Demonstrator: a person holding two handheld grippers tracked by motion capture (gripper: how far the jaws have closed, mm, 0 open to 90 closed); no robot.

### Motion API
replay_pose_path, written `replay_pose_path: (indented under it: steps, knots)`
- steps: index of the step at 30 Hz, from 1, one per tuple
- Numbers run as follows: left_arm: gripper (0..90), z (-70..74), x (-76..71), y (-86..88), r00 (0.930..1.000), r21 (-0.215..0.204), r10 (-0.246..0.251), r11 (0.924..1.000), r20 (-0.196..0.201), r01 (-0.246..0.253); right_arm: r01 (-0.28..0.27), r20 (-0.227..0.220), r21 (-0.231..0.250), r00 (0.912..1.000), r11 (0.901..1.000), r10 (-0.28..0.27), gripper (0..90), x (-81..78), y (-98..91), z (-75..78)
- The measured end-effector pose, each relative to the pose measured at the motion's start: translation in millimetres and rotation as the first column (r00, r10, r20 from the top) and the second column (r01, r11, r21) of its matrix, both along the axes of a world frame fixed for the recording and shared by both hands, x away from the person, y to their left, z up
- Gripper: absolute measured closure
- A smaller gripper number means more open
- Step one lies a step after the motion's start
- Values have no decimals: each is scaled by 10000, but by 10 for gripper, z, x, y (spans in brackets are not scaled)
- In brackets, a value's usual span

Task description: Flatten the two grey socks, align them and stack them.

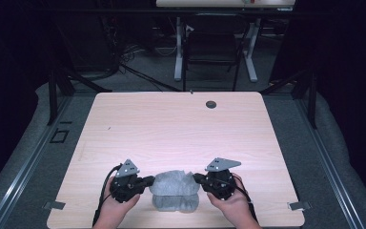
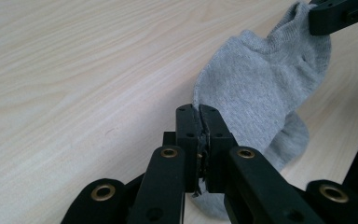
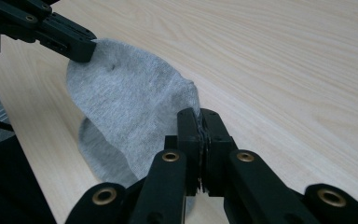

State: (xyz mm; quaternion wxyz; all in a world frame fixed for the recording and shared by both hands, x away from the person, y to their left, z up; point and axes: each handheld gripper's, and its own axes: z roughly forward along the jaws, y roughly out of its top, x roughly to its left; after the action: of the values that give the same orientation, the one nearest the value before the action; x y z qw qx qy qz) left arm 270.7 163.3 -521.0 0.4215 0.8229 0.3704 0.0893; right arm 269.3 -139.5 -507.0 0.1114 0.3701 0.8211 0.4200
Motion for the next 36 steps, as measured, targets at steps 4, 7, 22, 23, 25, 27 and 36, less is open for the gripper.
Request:
replay_pose_path:
  steps: [4, 7, 22, 23, 25, 27, 36]
  knots:
    - [879, -14, -70, 15, 9999, -163, 69, 9998, -80, -70, -114, 16, 47, 9999, 9999, 114, 876, -72, 0, -4]
    - [879, -23, -115, 28, 9999, -186, 48, 9998, -89, -50, -108, -10, 74, 9999, 9999, 108, 876, -127, -4, -22]
    - [879, -164, -216, -18, 9992, 236, -164, 9996, -361, 172, -226, -253, -351, 9994, 9991, 217, 876, -228, -7, -136]
    - [879, -171, -212, -16, 9991, 305, -199, 9993, -363, 210, -205, -316, -306, 9993, 9993, 195, 876, -226, -6, -159]
    - [879, -192, -207, -22, 9992, 300, -148, 9994, -383, 160, -206, -415, -322, 9990, 9993, 192, 876, -219, -11, -186]
    - [879, -211, -198, -26, 9990, 372, -173, 9991, -408, 188, -234, -484, -451, 9986, 9987, 212, 876, -216, -15, -199]
    - [879, -316, -146, -54, 9979, 533, -111, 9985, -645, 145, -239, -765, -666, 9969, 9975, 188, 876, -164, 9, -315]
